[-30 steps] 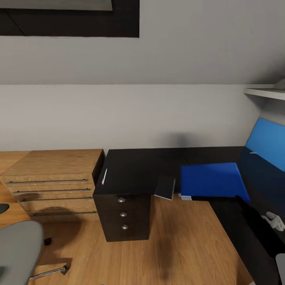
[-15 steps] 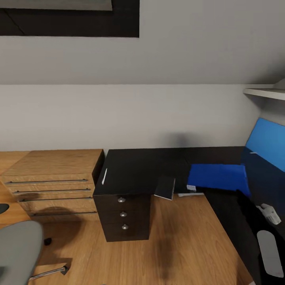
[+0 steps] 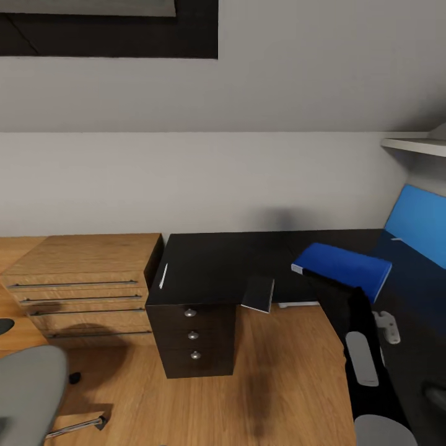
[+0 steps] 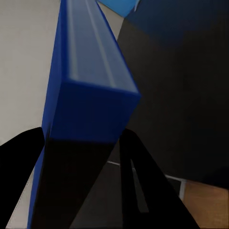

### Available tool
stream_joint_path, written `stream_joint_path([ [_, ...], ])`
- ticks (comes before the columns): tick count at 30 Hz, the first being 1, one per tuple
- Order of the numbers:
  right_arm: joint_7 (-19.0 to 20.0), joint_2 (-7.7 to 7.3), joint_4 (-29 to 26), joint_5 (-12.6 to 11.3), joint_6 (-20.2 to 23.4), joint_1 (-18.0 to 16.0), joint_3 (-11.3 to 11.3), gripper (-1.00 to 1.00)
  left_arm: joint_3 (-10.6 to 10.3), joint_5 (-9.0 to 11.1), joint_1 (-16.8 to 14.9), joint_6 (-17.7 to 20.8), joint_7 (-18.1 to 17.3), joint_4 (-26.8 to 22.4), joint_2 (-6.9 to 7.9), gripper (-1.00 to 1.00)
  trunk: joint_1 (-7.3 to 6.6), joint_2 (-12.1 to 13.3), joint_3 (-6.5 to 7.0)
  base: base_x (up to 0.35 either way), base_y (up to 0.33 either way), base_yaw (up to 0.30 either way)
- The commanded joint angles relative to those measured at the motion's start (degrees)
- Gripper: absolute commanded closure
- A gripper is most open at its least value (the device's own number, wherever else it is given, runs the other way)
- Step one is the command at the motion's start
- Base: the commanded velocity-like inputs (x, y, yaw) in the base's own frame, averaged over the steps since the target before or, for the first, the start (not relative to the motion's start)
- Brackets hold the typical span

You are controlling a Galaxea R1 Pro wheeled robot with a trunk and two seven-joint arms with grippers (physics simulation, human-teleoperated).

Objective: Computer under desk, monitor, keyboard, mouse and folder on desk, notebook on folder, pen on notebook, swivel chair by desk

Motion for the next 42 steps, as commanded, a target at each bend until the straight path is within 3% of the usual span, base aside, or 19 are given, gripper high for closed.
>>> stream_joint_path([
  [1, -0.01, 0.28, 0.04, -1.49, -0.36, -0.06, 0.05, 1.0, -0.49, 0.49, -0.05, -0.24, 0.31, -0.02, 0.02, -1.0, 0.0, -0.04, -0.06, 0.0, 0.0, 0.0],
  [5, 0.02, 0.64, 0.19, -3.23, -1.53, -0.08, 0.07, 1.0, -0.49, 0.49, -0.04, -0.24, 0.31, -0.02, 0.01, -1.0, 0.0, -0.04, -0.06, 0.0, 0.0, 0.0],
  [7, -0.04, 0.79, 0.27, -3.6, -4.3, -0.08, 0.07, 1.0, -0.5, 0.49, -0.02, -0.24, 0.31, -0.02, 0.01, -1.0, 0.0, -0.04, -0.06, 0.0, 0.0, 0.0],
  [15, -0.06, 0.84, 1.87, -3.77, -7.03, -0.08, 0.07, 1.0, -0.5, 0.49, -0.05, -0.24, 0.31, -0.02, 0.01, -1.0, 0.0, -0.04, -0.06, 0.0, 0.0, 0.0],
  [25, -0.01, 0.13, 8.84, -4.24, -9.34, -0.08, -0.44, 1.0, -0.5, 0.54, -0.06, -0.24, 0.31, -0.02, 0.01, -1.0, 0.0, -0.04, -0.06, 0.0, 0.0, -0.007],
  [29, -0.04, 0.1, 9.23, -4.3, -11.68, -0.08, -0.45, 1.0, -0.5, 0.52, -0.06, -0.24, 0.31, -0.02, 0.01, -1.0, 0.0, -0.04, -0.06, 0.0, 0.0, -0.185],
  [42, -0.04, 0.1, 9.29, -4.32, -12.01, -0.08, -0.46, 1.0, -0.5, 0.5, -0.05, -0.24, 0.31, -0.02, 0.01, -1.0, 0.0, -0.04, -0.06, 0.0, 0.0, -0.225],
])
